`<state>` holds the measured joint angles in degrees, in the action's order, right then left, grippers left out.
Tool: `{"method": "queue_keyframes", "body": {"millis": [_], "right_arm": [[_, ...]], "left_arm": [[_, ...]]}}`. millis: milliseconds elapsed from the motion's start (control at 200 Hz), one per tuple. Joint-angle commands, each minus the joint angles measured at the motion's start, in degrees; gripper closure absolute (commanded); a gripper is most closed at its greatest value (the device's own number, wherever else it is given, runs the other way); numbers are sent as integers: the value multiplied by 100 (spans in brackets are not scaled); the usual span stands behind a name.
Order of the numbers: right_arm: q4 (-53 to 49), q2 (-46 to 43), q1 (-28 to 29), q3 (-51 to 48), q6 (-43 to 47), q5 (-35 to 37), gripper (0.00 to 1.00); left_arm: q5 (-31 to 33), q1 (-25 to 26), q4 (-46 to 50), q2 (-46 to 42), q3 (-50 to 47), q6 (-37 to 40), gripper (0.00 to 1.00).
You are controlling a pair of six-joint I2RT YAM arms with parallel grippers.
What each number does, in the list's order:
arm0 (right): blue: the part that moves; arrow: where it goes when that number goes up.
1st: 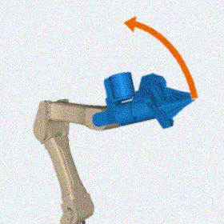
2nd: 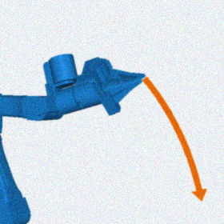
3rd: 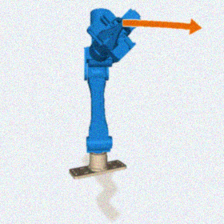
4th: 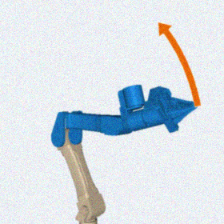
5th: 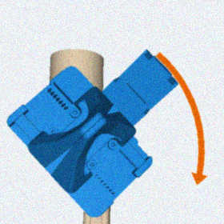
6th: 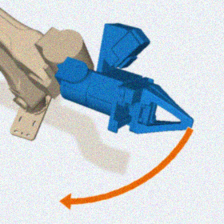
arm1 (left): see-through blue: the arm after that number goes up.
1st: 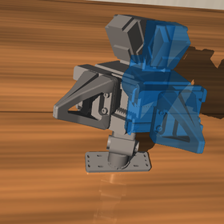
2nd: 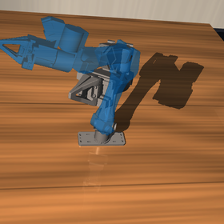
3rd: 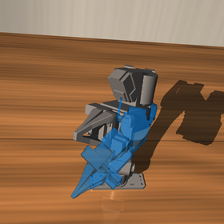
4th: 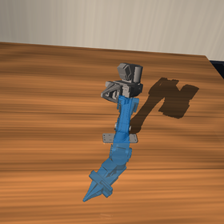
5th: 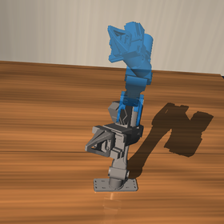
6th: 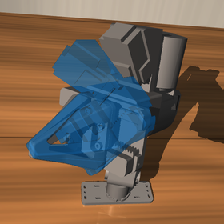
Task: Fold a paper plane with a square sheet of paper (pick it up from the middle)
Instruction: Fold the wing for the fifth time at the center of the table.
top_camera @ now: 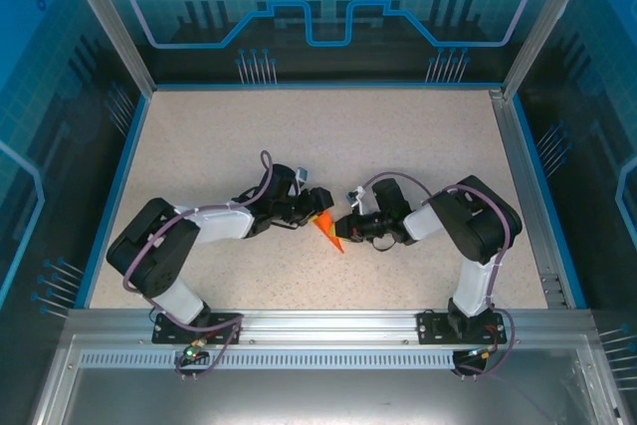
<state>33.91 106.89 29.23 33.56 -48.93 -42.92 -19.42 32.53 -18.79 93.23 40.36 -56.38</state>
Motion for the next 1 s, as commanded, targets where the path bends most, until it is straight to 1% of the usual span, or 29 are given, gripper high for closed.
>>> {"method": "queue_keyframes", "body": {"millis": [0, 305, 620, 810, 995], "right_arm": [[-375, 203, -120, 52, 1, 198, 97], [-558, 225, -33, 71, 14, 413, 94], [-1023, 131, 71, 185, 164, 703, 94], [-1225, 117, 91, 234, 236, 817, 95], [-1292, 106, 91, 236, 251, 849, 96]], "left_arm": [[-100, 51, -301, 215, 123, 152, 43], [85, 51, -277, 586, 129, 119, 43], [179, 46, -163, 600, 103, 136, 44], [115, 50, -214, 363, 55, 153, 42], [145, 43, -117, -7, 27, 366, 41]]}}
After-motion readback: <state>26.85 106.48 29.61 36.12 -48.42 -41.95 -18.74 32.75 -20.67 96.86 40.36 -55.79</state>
